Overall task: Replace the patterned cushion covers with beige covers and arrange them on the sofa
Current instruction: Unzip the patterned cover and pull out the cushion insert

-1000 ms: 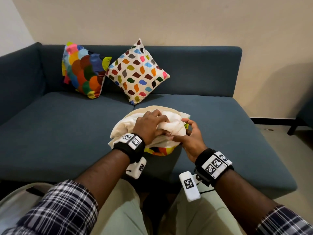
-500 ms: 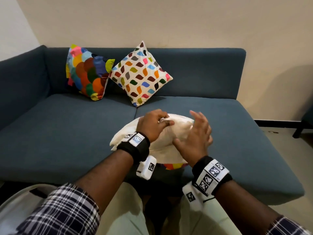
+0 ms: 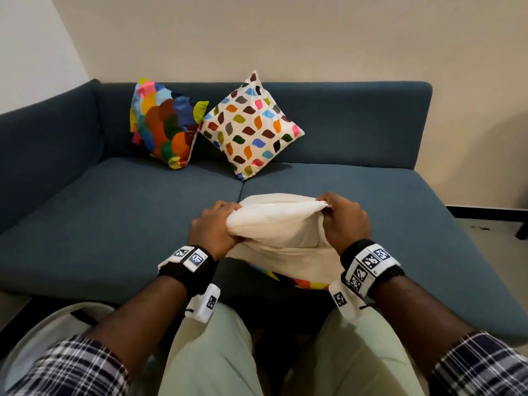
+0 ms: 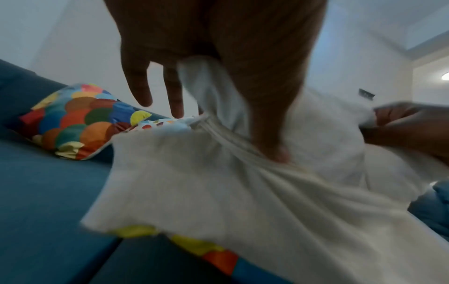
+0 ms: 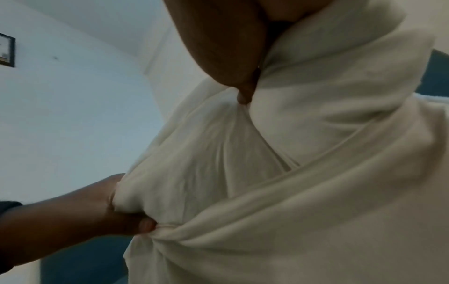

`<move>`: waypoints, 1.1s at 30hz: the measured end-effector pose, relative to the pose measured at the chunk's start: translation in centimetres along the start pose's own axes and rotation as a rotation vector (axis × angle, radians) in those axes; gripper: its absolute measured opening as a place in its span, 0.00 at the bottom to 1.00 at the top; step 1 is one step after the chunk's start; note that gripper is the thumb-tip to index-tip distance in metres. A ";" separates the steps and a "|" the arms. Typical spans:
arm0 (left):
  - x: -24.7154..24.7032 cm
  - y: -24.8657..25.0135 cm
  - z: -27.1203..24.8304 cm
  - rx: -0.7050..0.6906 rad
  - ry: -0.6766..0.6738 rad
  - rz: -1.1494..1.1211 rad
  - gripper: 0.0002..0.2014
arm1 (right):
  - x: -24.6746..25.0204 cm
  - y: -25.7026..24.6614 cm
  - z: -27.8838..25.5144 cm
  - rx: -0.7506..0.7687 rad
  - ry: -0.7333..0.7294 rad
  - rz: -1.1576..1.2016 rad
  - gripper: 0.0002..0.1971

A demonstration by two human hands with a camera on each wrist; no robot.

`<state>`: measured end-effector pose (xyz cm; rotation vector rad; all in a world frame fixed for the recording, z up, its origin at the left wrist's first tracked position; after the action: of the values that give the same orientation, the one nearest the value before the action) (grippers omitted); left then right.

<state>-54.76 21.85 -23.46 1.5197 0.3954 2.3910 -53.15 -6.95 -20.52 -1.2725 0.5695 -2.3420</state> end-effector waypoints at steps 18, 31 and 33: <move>7.3 6.2 4.0 0.085 0.313 -0.550 0.42 | 4.7 -6.5 4.0 0.085 0.106 0.454 0.10; 5.7 4.4 7.0 0.211 0.349 -0.799 0.25 | 2.7 -6.2 6.2 0.001 -0.024 0.593 0.04; 5.8 4.3 7.4 0.197 0.342 -0.780 0.23 | 2.9 -6.3 6.1 0.021 -0.011 0.605 0.05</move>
<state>-50.82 20.69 -14.02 0.7743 1.0915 1.9814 -50.34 -4.17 -12.13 -0.9324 0.7934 -1.8285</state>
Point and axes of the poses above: each hand's wrist, its own z-axis towards the middle knuckle, its own x-axis out of the back of the hand, y = z × x, the point moved 9 cm from there along z, towards the middle knuckle, and after that the axes turned 12 degrees about y, right-handed, at the moved point
